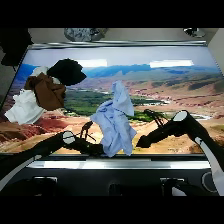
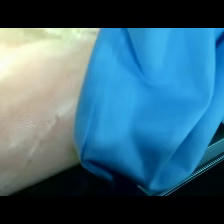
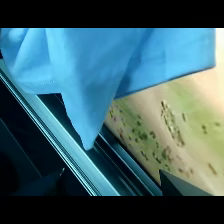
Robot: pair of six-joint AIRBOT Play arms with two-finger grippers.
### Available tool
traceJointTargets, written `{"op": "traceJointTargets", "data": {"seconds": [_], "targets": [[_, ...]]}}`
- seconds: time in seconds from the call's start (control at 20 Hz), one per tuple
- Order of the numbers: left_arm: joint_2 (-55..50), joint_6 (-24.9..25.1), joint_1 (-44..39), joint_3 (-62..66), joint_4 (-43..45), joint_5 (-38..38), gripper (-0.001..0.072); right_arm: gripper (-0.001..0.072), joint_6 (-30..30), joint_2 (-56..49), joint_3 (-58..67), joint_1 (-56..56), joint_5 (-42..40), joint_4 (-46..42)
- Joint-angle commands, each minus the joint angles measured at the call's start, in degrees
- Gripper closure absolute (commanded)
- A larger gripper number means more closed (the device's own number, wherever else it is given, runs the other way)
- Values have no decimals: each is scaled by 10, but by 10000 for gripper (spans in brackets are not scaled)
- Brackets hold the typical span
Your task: Fold the shirts.
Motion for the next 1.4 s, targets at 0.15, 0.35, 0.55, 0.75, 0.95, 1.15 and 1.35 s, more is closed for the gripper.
{"op": "traceJointTargets", "data": {"seconds": [0.15, 0.35, 0.55, 0.75, 0.95, 1.15, 1.35], "targets": [[-2, -12, -9, -3, -11, 33, 676, 9, 3, -7, -25, 143, -144, 28], [22, -2, -6, -3, -10, 31, 677, 665, 60, -7, -23, 160, -196, 28], [121, 52, 18, 36, 74, 34, 681, 671, 51, 24, 52, 160, -139, -66], [290, -61, 121, 214, 282, 35, 681, 669, 153, 146, 285, 160, -127, -366], [379, -138, 270, 462, 314, 66, 681, 668, 234, 249, 549, 160, -183, -575], [383, -90, 273, 639, 216, 103, 681, 669, 242, 288, 695, 160, -231, -517], [384, -73, 269, 668, 295, 102, 681, 669, 242, 292, 732, 160, -210, -582]]}}
